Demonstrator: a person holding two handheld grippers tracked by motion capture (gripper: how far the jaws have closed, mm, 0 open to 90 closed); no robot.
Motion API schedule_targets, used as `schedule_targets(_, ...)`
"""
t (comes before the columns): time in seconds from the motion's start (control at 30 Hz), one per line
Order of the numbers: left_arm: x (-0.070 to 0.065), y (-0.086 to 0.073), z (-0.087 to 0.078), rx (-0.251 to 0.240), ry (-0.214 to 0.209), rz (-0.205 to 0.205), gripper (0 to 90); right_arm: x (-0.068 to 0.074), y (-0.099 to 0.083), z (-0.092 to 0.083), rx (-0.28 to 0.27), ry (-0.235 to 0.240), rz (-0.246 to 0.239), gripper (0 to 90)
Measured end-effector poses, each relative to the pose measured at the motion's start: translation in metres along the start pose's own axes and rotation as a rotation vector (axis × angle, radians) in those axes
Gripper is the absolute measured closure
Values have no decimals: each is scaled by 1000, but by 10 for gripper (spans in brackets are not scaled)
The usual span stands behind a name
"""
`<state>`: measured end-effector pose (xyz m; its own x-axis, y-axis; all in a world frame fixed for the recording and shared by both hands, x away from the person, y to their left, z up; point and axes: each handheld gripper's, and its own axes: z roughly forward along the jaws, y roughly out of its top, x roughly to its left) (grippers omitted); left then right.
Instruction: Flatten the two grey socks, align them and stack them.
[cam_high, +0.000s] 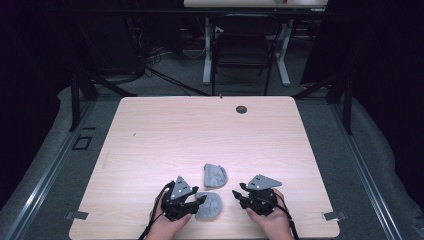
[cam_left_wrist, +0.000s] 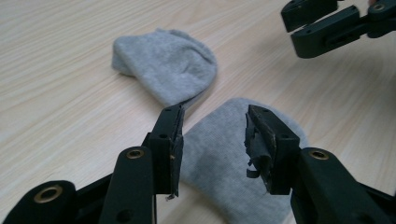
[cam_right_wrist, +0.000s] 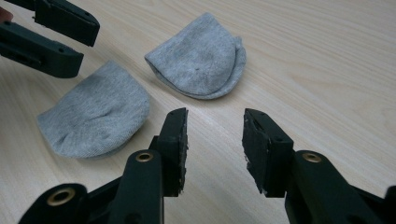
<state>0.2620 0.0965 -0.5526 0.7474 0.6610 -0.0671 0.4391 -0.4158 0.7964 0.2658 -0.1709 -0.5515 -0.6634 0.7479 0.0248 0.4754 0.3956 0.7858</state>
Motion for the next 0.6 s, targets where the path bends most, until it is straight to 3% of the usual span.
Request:
schedule_targets(0.2,-18,6,9,5,-24,16,568,-1,0,0,-2,-4,2,603)
schedule_targets(0.37,-33,5,18,30,-49,51,574,-3,-1,-1,-3,-11,10,603)
schedule_targets(0.6,-41,0,24,57,-44,84,578,-4,-2,1,2,-13,9,603)
